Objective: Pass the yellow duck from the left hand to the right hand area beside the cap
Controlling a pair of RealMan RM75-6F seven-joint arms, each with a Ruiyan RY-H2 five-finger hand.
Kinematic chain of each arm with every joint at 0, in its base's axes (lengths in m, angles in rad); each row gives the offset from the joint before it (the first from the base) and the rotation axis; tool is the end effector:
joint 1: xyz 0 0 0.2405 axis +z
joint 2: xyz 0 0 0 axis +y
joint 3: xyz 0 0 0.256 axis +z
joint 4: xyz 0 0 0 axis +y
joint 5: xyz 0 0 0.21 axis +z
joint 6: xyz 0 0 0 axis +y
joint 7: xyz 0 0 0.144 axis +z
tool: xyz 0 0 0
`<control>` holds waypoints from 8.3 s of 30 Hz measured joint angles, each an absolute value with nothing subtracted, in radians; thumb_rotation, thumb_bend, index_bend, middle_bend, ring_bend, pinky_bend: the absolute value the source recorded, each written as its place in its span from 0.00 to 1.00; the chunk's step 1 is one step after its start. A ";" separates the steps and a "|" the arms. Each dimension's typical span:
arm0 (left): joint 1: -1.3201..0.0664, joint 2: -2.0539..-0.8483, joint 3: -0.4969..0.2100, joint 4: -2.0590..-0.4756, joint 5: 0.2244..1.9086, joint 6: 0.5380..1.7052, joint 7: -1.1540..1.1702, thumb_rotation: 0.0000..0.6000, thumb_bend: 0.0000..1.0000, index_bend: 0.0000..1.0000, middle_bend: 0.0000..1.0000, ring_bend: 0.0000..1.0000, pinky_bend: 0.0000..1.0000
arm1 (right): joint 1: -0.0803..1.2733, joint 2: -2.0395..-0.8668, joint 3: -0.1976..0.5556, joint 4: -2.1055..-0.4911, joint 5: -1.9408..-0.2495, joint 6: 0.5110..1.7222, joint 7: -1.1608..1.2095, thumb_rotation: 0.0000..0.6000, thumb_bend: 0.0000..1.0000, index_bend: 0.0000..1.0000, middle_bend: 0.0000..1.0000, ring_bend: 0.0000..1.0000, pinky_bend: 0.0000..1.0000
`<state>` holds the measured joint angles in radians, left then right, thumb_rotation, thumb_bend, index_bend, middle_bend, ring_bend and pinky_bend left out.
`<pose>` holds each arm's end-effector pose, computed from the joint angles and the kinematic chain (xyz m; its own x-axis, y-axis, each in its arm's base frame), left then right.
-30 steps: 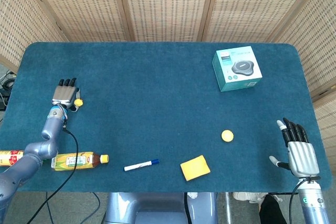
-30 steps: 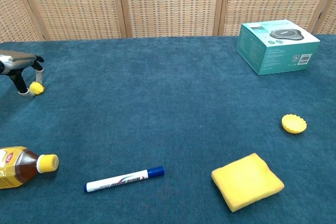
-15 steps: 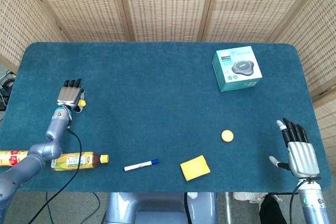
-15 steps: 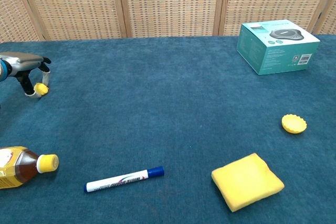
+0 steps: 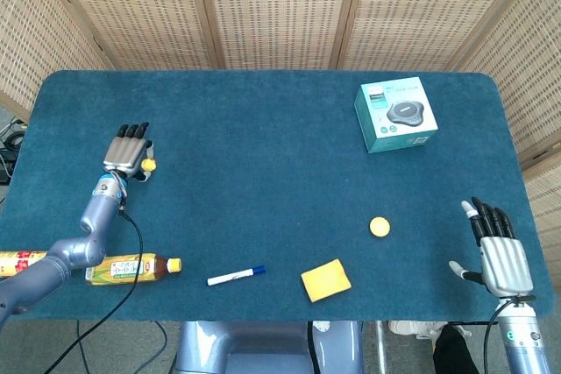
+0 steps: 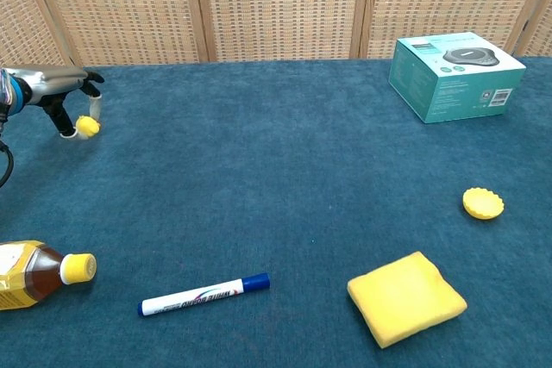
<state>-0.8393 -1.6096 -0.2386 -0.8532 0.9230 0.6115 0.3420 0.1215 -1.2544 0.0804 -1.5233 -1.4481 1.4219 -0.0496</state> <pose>-0.2495 0.4497 0.0283 0.6158 0.3128 0.7231 0.7776 -0.0932 -0.6218 -0.3164 -0.1992 0.1216 0.3895 -0.0265 0.9206 -0.9208 0.0108 0.3899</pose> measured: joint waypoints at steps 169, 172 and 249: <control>-0.430 -1.235 -0.046 -1.675 1.270 1.310 0.338 1.00 0.24 0.00 0.00 0.00 0.00 | 0.856 -1.760 0.272 -1.395 -0.786 0.989 -0.781 1.00 0.13 0.42 0.01 0.00 0.00; -0.427 -1.234 -0.051 -1.676 1.273 1.308 0.336 1.00 0.24 0.00 0.00 0.00 0.00 | 0.863 -1.763 0.267 -1.389 -0.784 0.993 -0.783 1.00 0.14 0.43 0.01 0.00 0.00; -0.366 -1.209 -0.075 -1.735 1.394 1.345 0.342 1.00 0.25 0.00 0.00 0.00 0.00 | 0.711 -1.464 0.076 -1.700 -0.763 1.274 -0.850 1.00 0.20 0.55 0.05 0.00 0.00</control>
<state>-0.3665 -1.2086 -0.0751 -1.7347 1.3944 1.3453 0.3423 0.7105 -1.4644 0.0759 -1.7000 -0.7635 1.2740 -0.8504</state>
